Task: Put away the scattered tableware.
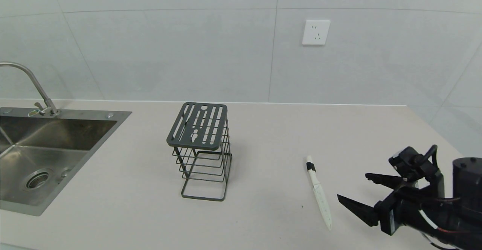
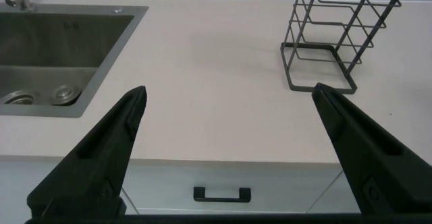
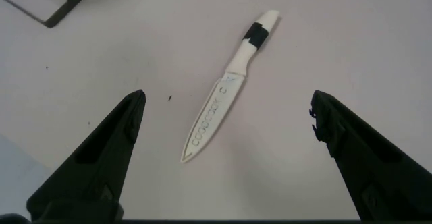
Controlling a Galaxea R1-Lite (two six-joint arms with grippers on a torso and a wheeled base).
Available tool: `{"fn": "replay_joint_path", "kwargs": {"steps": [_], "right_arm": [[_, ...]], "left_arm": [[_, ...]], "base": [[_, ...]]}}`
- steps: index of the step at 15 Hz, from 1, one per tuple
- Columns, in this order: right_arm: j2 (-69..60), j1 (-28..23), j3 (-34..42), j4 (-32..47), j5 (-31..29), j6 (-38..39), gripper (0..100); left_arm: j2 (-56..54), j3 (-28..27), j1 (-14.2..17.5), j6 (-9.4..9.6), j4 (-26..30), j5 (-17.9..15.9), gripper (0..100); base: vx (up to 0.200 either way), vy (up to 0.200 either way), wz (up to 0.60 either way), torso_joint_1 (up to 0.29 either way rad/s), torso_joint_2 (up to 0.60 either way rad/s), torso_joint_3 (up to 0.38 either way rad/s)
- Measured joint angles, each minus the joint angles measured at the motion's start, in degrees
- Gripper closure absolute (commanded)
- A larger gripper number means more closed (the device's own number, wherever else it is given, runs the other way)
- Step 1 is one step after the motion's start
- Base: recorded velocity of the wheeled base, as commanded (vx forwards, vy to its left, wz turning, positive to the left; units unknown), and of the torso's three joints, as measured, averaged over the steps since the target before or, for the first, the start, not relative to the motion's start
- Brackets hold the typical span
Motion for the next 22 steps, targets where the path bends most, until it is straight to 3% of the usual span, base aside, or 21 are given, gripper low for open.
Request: {"fn": "replay_joint_path", "kwargs": {"steps": [4,10,22], "right_arm": [[6.96,3.19,-4.57,0.24,-5.0,7.22,0],[15.85,4.33,-11.78,7.72,-8.12,8.78,0],[26.81,7.25,-19.36,7.45,-13.97,9.89,0]], "left_arm": [[0.0,0.0,0.0,-0.02,0.0,0.02,0],[0.0,0.0,0.0,-0.02,0.0,0.0,0],[0.0,0.0,0.0,-0.09,0.0,0.0,0]], "base": [[0.0,0.0,0.0,0.0,0.0,0.0],[0.0,0.0,0.0,0.0,0.0,0.0],[0.0,0.0,0.0,0.0,0.0,0.0]]}}
